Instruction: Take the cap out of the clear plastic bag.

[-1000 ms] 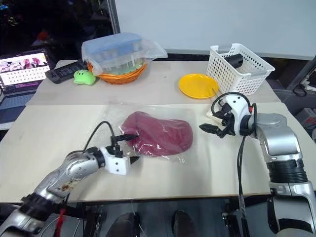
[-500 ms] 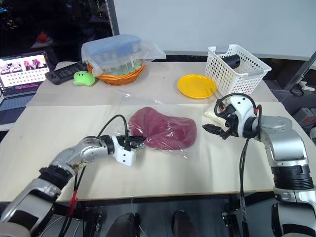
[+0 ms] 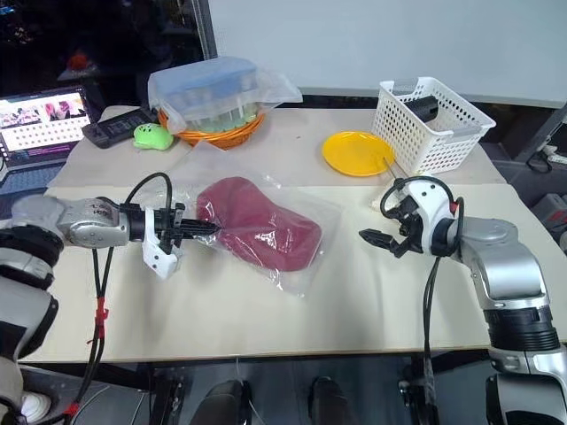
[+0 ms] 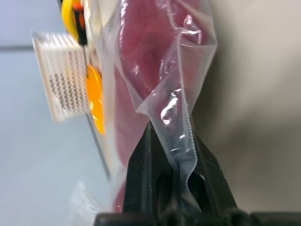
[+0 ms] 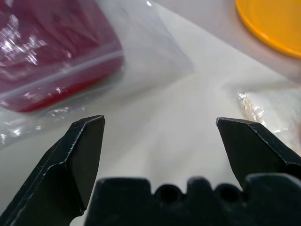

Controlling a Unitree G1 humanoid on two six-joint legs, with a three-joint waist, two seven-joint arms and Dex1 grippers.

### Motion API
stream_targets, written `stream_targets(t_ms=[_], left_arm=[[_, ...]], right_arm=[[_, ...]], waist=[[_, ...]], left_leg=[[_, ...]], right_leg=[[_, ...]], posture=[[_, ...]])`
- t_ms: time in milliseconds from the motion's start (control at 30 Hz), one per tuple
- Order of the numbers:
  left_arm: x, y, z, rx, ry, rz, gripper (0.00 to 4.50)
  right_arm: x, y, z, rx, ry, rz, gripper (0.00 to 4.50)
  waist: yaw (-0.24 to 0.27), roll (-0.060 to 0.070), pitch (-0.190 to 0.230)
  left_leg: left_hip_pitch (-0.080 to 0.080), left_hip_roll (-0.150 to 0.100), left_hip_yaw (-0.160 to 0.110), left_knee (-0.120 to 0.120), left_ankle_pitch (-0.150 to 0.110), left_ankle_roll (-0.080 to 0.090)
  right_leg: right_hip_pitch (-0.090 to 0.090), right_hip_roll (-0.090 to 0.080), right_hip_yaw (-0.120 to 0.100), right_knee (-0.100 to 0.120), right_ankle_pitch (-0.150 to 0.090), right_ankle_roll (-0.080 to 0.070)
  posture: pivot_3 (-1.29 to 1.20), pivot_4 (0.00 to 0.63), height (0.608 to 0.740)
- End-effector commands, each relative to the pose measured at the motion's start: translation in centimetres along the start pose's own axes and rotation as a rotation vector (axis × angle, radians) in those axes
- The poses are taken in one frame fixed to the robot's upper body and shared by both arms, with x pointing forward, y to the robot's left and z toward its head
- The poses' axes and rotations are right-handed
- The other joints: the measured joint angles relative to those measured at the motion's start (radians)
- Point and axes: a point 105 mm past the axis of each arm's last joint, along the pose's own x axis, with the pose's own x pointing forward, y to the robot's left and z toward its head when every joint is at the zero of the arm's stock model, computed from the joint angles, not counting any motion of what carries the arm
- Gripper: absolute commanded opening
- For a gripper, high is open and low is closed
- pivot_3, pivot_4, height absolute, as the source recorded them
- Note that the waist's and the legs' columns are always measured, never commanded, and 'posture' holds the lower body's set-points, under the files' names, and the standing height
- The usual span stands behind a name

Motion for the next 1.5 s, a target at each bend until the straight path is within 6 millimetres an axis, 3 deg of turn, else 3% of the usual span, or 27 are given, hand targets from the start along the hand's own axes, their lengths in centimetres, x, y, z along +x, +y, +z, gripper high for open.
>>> stream_targets(t_ms=[33,200,467,600,733,867,933,1100,1267,1367,1467,1500], left_arm=[[0.7,1.7,0.8,0.109,-0.106,0.061,0.08],[2.3,2.3,2.2,0.208,-0.262,0.127,0.08],[2.5,-0.5,1.6,0.298,-0.313,0.099,0.08],[2.1,-2.2,1.4,0.348,-0.324,0.053,1.14],[3.5,1.4,0.7,0.366,-0.303,0.075,2.63],[2.3,1.3,-0.3,0.328,-0.211,0.078,4.09],[1.3,0.2,-0.8,0.271,-0.145,0.048,4.46],[-1.8,-1.2,-1.6,0.084,0.006,-0.012,4.46],[-5.1,-2.5,-0.9,-0.281,0.123,-0.007,4.46],[-7.6,-3.1,-2.1,-0.535,0.348,0.1,4.46],[-8.9,-3.4,-1.4,-0.789,0.385,0.309,4.46],[-9.3,-3.7,-2.6,-0.871,0.428,0.345,4.46]], right_arm=[[-1.5,-0.8,1.4,-0.036,-0.047,-0.057,4.5],[-2.4,-0.9,0.9,-0.031,-0.034,-0.083,4.5],[-3.0,-0.8,0.8,-0.028,-0.024,-0.099,4.5],[-2.8,-1.0,1.0,-0.034,-0.026,-0.101,4.5],[-2.4,-1.1,1.2,-0.039,-0.03,-0.104,4.5],[-2.0,-0.9,1.3,-0.042,-0.03,-0.092,4.5],[-1.8,-0.6,1.3,-0.044,-0.027,-0.076,4.5],[-1.2,0.1,1.3,-0.056,-0.018,-0.025,4.5],[-0.3,0.2,1.5,-0.063,-0.028,-0.008,4.5],[0.5,0.3,1.7,-0.069,-0.044,0.012,4.5],[1.2,0.3,2.1,-0.076,-0.059,0.033,4.5],[1.4,0.3,2.2,-0.077,-0.062,0.037,4.5]], waist=[[0.005,0.0,0.0],[0.015,0.0,0.0],[0.007,-0.001,0.001],[0.007,-0.001,0.001],[0.017,-0.006,0.004],[0.025,-0.007,0.004],[0.014,-0.007,0.004],[0.003,-0.008,0.004],[0.005,-0.008,0.004],[0.004,-0.009,0.005],[0.002,-0.009,0.005],[-0.002,-0.009,0.005]], left_leg=[[-0.001,0.0,0.0,0.0,0.0,0.0],[-0.003,-0.001,0.0,0.001,0.0,0.0],[-0.006,-0.002,0.0,0.002,0.0,-0.001],[-0.006,-0.002,0.0,0.002,0.0,-0.001],[-0.007,-0.003,0.0,0.005,0.001,-0.002],[-0.008,-0.003,-0.001,0.008,0.0,-0.003],[-0.008,-0.003,-0.001,0.008,0.001,-0.003],[-0.007,-0.003,-0.001,0.008,0.001,-0.003],[-0.007,-0.003,-0.001,0.009,0.001,-0.003],[-0.007,-0.003,-0.001,0.009,0.001,-0.002],[-0.01,-0.001,0.0,0.012,0.001,-0.002],[-0.01,-0.002,-0.001,0.013,0.001,-0.002]], right_leg=[[-0.001,0.0,0.0,0.001,0.0,0.0],[-0.003,0.0,0.0,0.001,-0.001,0.003],[-0.01,0.0,0.001,0.005,-0.001,0.003],[-0.011,0.0,0.001,0.007,-0.002,0.003],[-0.011,-0.001,0.002,0.011,-0.002,0.004],[-0.011,-0.001,0.002,0.012,-0.002,0.004],[-0.011,-0.001,0.002,0.012,-0.002,0.004],[-0.012,0.0,0.002,0.014,-0.002,0.003],[-0.011,-0.001,0.002,0.013,-0.002,0.002],[-0.011,-0.001,0.002,0.014,0.001,-0.002],[-0.012,0.0,0.0,0.013,0.002,-0.004],[-0.011,-0.001,0.0,0.013,0.002,-0.004]], posture=[[0.0,0.15,0.74],[0.0,0.15,0.74],[0.0,0.15,0.74],[0.0,0.15,0.74],[0.0,0.15,0.74],[0.0,0.15,0.74],[0.0,0.15,0.74],[0.0,0.15,0.74],[0.0,0.15,0.74],[0.0,0.15,0.74],[0.0,0.15,0.74],[0.0,0.15,0.74]])
